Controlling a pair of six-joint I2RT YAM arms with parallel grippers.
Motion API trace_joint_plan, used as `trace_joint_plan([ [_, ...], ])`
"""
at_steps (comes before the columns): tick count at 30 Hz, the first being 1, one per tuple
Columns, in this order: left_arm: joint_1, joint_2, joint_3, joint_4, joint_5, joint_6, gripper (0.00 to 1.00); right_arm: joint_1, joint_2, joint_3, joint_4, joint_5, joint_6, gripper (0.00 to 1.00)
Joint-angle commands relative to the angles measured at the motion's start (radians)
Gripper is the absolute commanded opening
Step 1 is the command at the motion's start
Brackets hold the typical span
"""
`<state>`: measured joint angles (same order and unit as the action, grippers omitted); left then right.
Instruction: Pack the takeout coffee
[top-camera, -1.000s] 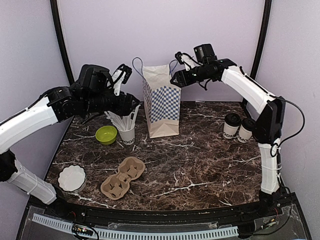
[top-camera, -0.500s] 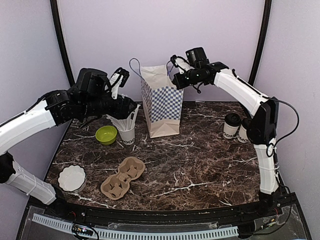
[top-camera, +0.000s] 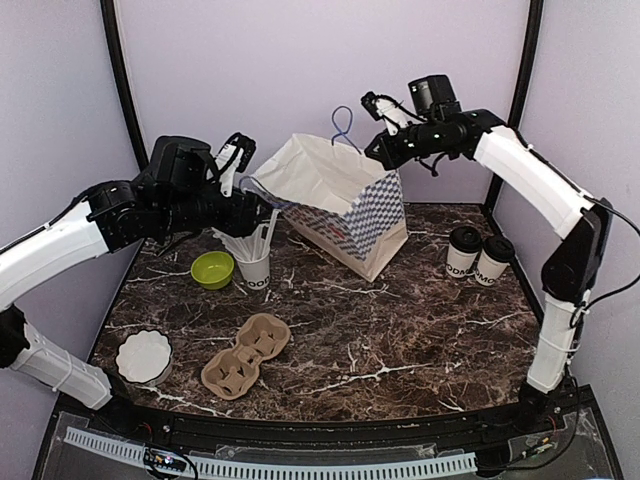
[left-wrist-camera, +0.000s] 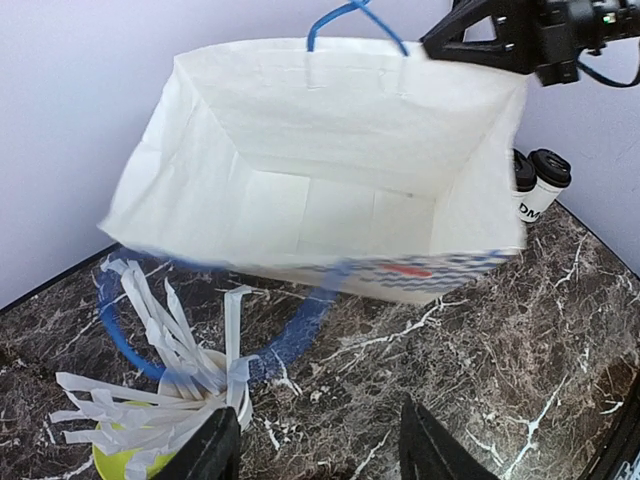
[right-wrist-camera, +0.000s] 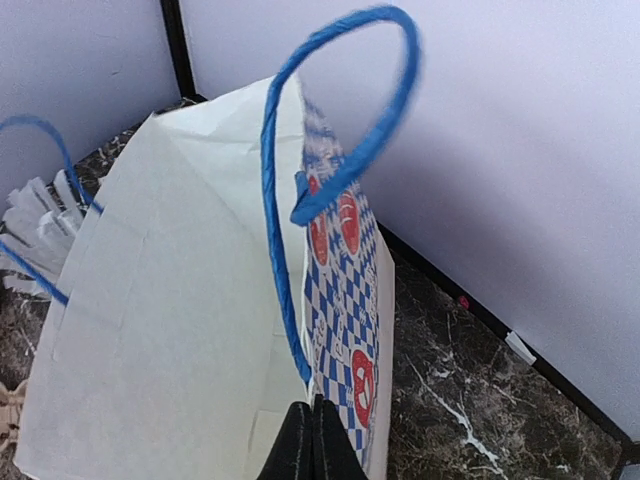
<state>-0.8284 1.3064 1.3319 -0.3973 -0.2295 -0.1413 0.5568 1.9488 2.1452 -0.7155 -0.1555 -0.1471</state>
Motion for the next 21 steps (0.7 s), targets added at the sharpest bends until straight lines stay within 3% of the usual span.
trace_joint_plan([
  [1, 0.006, -0.043, -0.005, -0.012, -0.015, 0.036, 0.56, -0.023, -0.182, -0.145, 0.046, -0.114, -0.094, 0.00],
  [10, 0.009, -0.094, 0.013, -0.099, -0.035, 0.071, 0.56, -0.033, -0.391, -0.346, 0.017, -0.131, -0.163, 0.00],
  [21, 0.010, -0.127, 0.123, -0.323, -0.107, 0.096, 0.57, -0.034, -0.523, -0.454, -0.187, -0.455, -0.322, 0.00],
])
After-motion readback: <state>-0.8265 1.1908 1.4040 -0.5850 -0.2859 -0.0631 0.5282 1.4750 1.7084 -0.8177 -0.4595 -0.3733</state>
